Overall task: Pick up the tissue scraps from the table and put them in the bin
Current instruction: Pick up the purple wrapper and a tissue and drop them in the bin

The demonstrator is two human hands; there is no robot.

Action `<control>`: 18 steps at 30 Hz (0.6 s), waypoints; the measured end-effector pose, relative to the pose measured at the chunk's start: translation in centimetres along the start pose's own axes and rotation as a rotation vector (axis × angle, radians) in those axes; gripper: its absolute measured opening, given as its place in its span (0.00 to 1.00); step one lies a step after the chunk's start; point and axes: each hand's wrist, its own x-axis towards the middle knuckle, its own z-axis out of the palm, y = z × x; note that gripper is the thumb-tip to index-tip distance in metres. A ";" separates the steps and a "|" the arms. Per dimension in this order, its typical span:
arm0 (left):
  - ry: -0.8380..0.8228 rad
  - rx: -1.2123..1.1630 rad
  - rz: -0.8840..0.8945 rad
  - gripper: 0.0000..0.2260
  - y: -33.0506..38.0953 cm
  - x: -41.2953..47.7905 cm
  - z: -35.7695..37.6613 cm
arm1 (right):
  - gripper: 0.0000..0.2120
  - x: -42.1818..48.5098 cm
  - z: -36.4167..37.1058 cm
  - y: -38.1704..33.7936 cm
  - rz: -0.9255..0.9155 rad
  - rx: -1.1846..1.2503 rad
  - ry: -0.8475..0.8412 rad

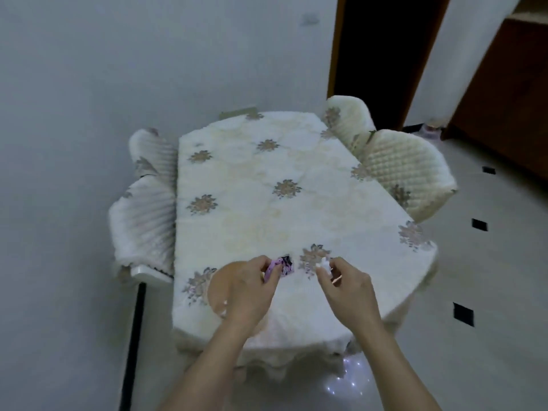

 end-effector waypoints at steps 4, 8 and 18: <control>0.169 0.037 -0.098 0.12 -4.0 -1.7 -5.2 | 0.11 1.0 4.6 -4.3 -0.188 -0.014 -0.162; 0.208 0.145 -0.081 0.11 -6.1 -3.3 -7.8 | 0.12 1.4 7.4 -6.9 -0.300 -0.073 -0.278; 0.152 0.475 -0.032 0.09 -6.8 -2.2 -7.9 | 0.12 1.5 8.5 -7.7 -0.413 -0.256 -0.307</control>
